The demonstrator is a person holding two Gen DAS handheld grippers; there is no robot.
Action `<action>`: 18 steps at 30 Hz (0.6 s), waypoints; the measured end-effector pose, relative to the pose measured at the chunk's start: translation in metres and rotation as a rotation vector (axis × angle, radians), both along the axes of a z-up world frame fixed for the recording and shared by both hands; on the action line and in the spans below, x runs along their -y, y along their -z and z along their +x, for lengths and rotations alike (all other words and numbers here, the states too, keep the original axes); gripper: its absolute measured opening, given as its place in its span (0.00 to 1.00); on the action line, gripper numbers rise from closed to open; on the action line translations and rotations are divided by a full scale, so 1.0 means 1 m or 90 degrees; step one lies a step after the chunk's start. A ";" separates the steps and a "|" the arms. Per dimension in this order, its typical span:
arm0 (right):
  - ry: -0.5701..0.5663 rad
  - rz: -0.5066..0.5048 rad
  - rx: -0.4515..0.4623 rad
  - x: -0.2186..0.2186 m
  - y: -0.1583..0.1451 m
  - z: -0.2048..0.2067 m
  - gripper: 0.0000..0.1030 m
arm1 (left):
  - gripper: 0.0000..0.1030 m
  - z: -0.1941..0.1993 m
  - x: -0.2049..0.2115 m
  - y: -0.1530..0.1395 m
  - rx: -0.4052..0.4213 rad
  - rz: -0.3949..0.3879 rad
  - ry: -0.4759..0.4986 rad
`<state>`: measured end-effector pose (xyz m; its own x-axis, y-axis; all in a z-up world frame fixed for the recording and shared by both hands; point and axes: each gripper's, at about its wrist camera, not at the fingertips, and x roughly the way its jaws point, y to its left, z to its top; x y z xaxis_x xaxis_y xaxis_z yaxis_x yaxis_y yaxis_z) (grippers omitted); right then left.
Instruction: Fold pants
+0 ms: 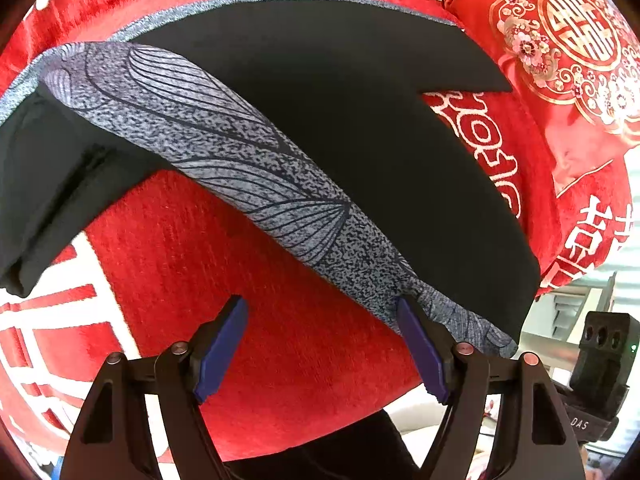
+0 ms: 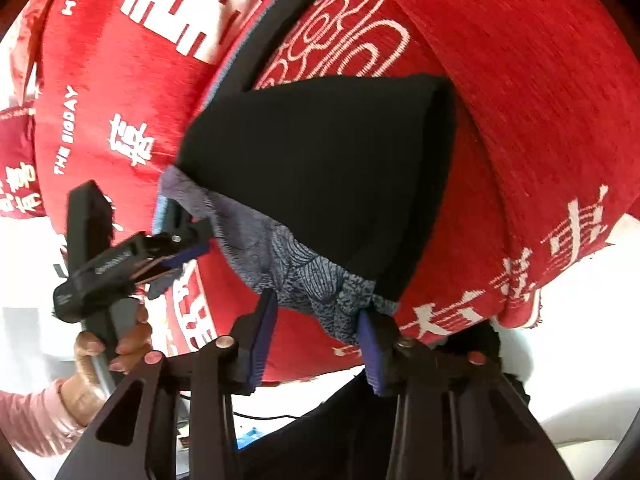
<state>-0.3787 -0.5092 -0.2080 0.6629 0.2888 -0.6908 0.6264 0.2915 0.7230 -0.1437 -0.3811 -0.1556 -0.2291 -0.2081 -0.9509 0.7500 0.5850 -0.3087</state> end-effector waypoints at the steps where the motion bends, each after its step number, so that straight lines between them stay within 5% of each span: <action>1: 0.004 0.006 0.002 0.000 0.002 0.000 0.41 | 0.76 -0.001 0.002 0.000 -0.001 0.000 0.002; 5: 0.019 0.053 0.009 0.003 0.017 -0.001 0.41 | 0.75 -0.008 0.019 0.004 -0.001 -0.009 0.008; 7: 0.030 0.082 0.008 0.005 0.024 0.000 0.16 | 0.73 -0.009 0.024 0.004 -0.001 -0.021 0.006; 9: 0.026 0.089 0.013 0.008 0.019 0.004 0.10 | 0.30 -0.011 0.029 0.004 -0.017 -0.031 0.013; 18: -0.035 0.028 0.078 0.045 -0.058 0.037 0.07 | 0.30 0.006 0.044 -0.033 -0.026 -0.071 -0.013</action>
